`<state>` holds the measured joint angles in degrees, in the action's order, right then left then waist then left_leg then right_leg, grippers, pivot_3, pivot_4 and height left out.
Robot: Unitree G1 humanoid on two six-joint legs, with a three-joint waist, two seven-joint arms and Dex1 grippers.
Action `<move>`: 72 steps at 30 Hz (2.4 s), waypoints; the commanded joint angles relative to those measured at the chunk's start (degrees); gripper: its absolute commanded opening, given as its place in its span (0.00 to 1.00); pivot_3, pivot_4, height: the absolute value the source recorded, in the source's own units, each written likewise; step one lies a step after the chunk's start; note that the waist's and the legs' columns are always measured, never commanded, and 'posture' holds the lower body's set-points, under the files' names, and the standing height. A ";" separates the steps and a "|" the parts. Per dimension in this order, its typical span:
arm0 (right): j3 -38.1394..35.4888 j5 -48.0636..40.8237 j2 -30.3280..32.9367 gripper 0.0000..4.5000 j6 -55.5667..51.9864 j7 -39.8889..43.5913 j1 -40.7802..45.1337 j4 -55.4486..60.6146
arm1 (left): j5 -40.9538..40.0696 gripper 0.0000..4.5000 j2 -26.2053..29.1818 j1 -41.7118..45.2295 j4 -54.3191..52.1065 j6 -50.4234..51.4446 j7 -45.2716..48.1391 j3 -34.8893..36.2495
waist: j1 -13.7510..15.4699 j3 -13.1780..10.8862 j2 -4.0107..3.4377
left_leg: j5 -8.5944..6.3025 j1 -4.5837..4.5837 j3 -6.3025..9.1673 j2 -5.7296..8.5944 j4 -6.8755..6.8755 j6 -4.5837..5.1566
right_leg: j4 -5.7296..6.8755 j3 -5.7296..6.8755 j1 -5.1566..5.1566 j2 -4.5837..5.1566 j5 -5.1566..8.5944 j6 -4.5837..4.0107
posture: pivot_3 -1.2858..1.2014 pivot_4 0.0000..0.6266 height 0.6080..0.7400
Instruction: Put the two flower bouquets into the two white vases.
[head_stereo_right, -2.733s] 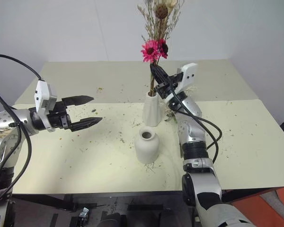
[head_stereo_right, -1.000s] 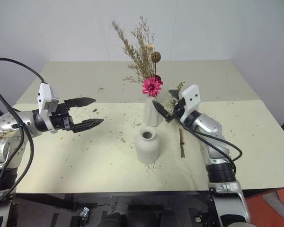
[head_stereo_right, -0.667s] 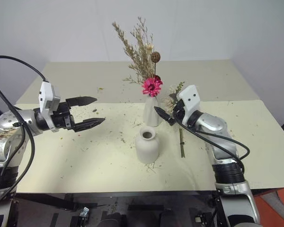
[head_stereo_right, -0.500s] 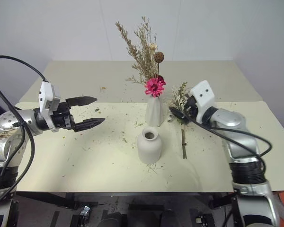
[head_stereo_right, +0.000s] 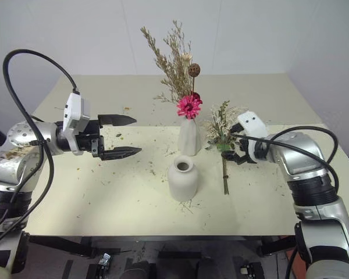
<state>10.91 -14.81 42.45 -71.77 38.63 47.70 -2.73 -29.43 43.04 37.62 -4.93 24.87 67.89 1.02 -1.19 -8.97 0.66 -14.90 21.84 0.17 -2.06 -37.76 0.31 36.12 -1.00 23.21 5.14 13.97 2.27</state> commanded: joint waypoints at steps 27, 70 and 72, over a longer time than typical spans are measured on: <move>-20.85 6.65 -13.31 0.05 26.62 -34.60 14.19 -33.72 | 0.02 1.00 0.22 -4.02 -2.73 -1.61 -2.02 1.76 | 0.08 0.00 0.00 | 0.02 0.04 0.00 0.02 0.00 -0.04 | 0.07 0.03 0.04 0.06 -0.02 0.01 | 0.52 0.24 1.00; -18.86 -35.07 -23.92 0.05 43.45 -12.98 -26.69 37.47 | -2.13 1.00 6.63 -9.42 -4.84 2.41 2.88 3.74 | 0.19 0.03 -0.05 | 0.01 -0.23 0.02 -0.06 0.02 -0.02 | -0.05 0.01 -0.10 -0.04 -0.02 0.00 | 0.52 0.24 1.00; -17.98 -33.96 -24.38 0.05 44.43 -12.52 -27.39 37.27 | -2.28 1.00 6.66 -9.33 -4.93 2.50 2.70 3.79 | 0.14 0.03 -0.05 | 0.01 -0.24 0.02 -0.07 0.02 -0.02 | -0.05 0.00 -0.10 -0.05 -0.02 -0.01 | 0.52 0.24 1.00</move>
<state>-7.33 -49.48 18.51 -29.87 25.31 20.46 32.99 -30.89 48.69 28.16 -8.20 27.17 70.85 2.72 -1.05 -8.94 0.61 -14.88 21.61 0.19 -2.13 -37.74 0.28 36.07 -1.00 23.12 5.08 13.95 2.27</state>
